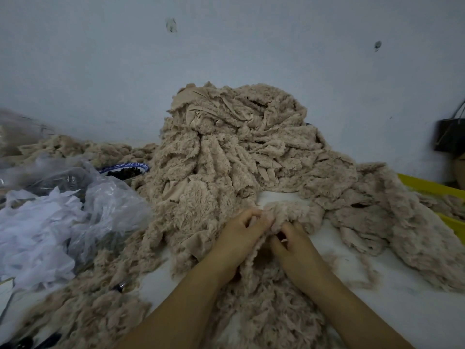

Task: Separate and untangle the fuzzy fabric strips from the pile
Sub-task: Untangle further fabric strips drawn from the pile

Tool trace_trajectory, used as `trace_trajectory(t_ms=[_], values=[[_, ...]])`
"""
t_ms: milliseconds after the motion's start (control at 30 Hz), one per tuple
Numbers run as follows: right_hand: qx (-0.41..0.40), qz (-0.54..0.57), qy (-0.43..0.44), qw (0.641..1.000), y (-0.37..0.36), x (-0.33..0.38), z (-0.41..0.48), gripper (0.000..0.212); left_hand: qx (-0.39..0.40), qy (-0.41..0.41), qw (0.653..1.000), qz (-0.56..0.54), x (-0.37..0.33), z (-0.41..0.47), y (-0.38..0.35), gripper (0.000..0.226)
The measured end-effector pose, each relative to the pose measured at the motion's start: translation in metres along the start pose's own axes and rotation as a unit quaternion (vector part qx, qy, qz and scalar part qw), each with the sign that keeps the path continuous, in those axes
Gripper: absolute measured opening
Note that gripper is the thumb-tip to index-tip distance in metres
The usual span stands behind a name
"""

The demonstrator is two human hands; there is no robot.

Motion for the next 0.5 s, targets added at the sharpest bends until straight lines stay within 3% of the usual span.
trace_trajectory(t_ms=[100, 267, 400, 500], values=[[0.004, 0.042, -0.002, 0.999, 0.0002, -0.0015, -0.0001, 0.018, -0.028, -0.025, 0.999, 0.018, 0.0024, 0.0029, 0.0036, 0.013], [-0.051, 0.243, -0.092, 0.964, 0.0076, -0.0021, -0.0022, 0.040, -0.040, -0.091, 0.988, 0.119, 0.0027, 0.0051, 0.0066, 0.004], [-0.055, 0.238, -0.096, 0.965, 0.0065, -0.0035, -0.0039, 0.063, -0.014, -0.164, 0.966, 0.202, -0.0021, 0.0028, 0.0020, 0.021], [-0.068, 0.231, -0.097, 0.966, 0.0055, -0.0022, -0.0026, 0.066, 0.012, -0.200, 0.948, 0.246, -0.0013, 0.0014, 0.0007, 0.024]])
Point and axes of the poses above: each hand's wrist, its own z-axis towards the middle knuckle, its own y-axis out of the back of the hand, x = y × z, the point moved 2 cm from there along z, towards the middle knuckle, and after that the axes turned 4 degrees about z, right-handed, at the moved point
